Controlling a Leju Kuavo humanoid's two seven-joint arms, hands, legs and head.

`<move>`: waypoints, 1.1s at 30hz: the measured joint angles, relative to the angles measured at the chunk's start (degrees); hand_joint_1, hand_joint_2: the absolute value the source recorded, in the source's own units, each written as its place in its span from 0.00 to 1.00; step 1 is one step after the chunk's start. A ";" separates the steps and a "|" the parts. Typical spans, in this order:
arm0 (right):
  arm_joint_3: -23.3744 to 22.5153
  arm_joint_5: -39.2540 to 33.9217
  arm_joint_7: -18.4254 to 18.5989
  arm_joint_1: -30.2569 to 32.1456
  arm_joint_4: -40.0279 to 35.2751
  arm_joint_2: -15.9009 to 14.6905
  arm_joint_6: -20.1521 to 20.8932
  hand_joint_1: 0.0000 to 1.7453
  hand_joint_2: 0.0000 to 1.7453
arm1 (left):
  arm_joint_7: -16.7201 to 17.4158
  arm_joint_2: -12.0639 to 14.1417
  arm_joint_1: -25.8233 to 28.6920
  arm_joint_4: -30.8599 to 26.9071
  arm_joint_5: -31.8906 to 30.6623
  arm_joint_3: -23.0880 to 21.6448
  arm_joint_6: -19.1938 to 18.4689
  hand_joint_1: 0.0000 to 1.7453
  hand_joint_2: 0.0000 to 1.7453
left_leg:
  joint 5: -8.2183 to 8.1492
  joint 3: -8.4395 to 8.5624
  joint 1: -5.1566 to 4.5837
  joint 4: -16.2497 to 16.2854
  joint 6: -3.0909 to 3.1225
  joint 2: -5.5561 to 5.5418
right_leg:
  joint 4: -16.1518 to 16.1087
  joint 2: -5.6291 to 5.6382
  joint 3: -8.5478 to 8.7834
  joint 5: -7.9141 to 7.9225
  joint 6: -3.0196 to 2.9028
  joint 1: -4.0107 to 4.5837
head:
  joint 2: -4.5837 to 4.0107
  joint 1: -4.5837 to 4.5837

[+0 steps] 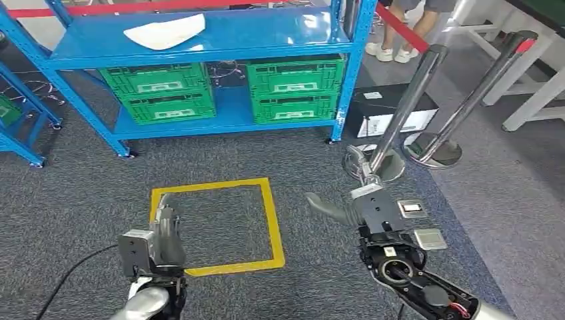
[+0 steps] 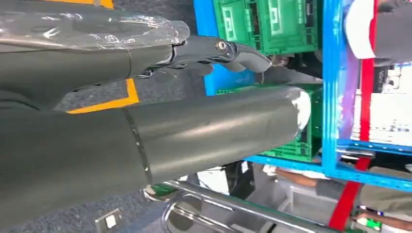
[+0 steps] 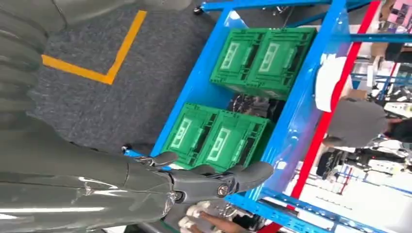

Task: Take the parts from the cabinet and place them on the table.

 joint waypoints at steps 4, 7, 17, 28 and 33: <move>0.22 -2.93 -1.01 -0.04 -0.22 0.00 0.02 0.00 1.00 | 1.20 0.22 -0.25 -0.83 -0.77 0.00 0.97 0.00 0.00 | 0.00 0.00 0.00 0.00 0.00 0.00 | 0.00 0.00 0.00 0.00 0.00 0.00 | 0.00 0.00; 0.28 -3.85 -1.36 -0.08 -0.22 0.00 0.17 0.00 1.00 | 2.21 0.42 -0.76 -1.62 -1.75 0.00 1.99 0.00 0.00 | 0.00 0.00 0.00 0.00 0.00 0.00 | 0.00 0.00 0.00 0.00 0.00 0.00 | 0.00 0.02; 0.59 -3.98 -2.01 -0.50 -0.22 0.00 0.33 0.00 1.00 | 2.91 0.83 -1.08 -3.24 -3.96 0.00 1.42 0.00 0.00 | 0.00 -0.01 0.00 0.00 0.00 0.00 | 0.00 0.00 0.00 0.00 0.00 0.00 | 0.00 0.02; 0.59 -3.78 -1.75 -0.47 -0.22 0.00 0.33 0.00 1.00 | 2.80 0.92 -0.94 -3.59 -4.15 0.13 -0.80 0.00 0.00 | -0.05 -0.03 -0.22 0.08 0.05 -0.02 | -0.02 0.00 0.01 0.00 0.02 -0.09 | 0.00 0.00; 0.66 -3.32 -0.53 -0.35 -0.61 0.00 0.33 0.00 1.00 | 2.73 0.96 -0.23 -4.20 -4.20 0.28 -0.89 0.00 0.00 | -0.21 -0.13 -0.33 0.37 0.31 -0.02 | -0.02 0.00 0.02 0.00 0.20 -0.29 | 0.00 -0.07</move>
